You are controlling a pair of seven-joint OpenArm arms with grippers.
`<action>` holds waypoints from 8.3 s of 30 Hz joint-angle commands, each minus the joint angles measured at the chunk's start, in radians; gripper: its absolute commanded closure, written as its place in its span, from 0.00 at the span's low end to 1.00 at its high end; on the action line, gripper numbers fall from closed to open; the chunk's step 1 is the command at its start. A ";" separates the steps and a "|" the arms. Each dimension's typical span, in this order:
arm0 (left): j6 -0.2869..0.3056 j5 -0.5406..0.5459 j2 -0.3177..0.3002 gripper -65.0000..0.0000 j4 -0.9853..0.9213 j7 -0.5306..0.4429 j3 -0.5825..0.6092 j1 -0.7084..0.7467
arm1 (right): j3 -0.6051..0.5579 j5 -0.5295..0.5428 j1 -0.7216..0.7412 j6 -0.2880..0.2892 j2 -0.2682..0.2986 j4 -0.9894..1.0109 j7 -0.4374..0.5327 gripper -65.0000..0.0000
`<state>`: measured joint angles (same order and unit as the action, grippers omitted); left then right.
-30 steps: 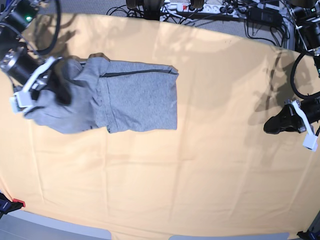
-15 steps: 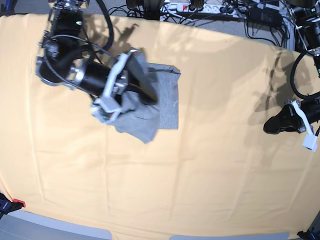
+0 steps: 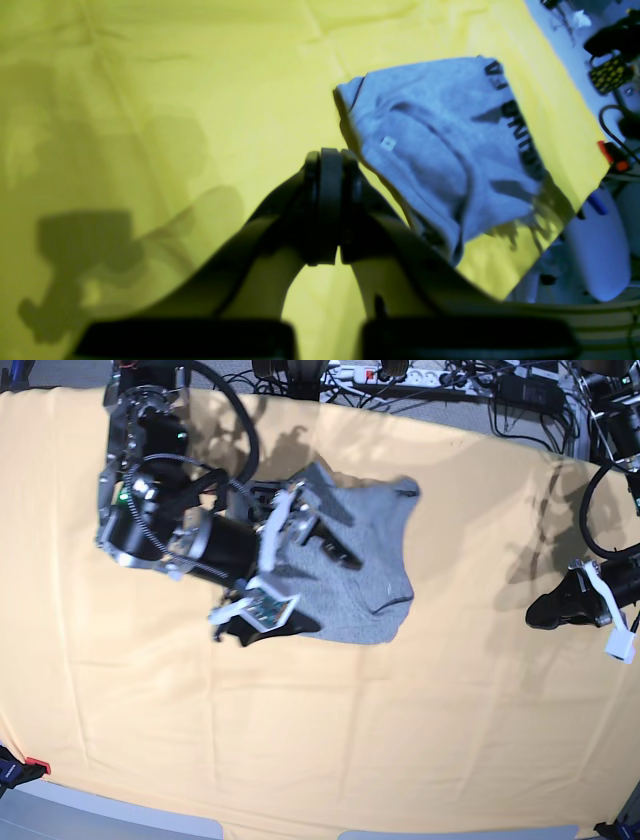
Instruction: Layout the t-shirt on the table in an organized manner, then fold the t-shirt properly
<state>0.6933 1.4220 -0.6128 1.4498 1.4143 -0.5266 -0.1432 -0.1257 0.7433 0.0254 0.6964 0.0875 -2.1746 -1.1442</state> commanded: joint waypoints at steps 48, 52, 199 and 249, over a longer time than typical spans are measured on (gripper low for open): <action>0.005 -0.483 0.145 1.00 0.233 -0.113 0.757 -0.028 | -0.227 0.079 0.370 0.002 0.231 0.773 -0.127 1.00; 0.005 -0.484 0.142 1.00 0.188 -0.135 0.757 -0.094 | -0.227 0.149 0.359 0.002 0.232 0.760 -0.225 1.00; 0.005 0.062 -0.018 1.00 0.906 -0.018 -0.237 0.792 | 1.085 0.740 -0.914 0.002 0.041 -0.182 -0.252 1.00; -0.065 -1.170 0.219 1.00 -0.768 -1.109 0.500 0.489 | 0.193 -0.615 -0.560 -0.145 0.104 1.350 0.858 1.00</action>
<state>0.6090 0.2428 -0.3889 0.6758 0.2996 -0.0257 0.3386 0.0639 0.1146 -0.5194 0.5243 0.1829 -0.8185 -0.2787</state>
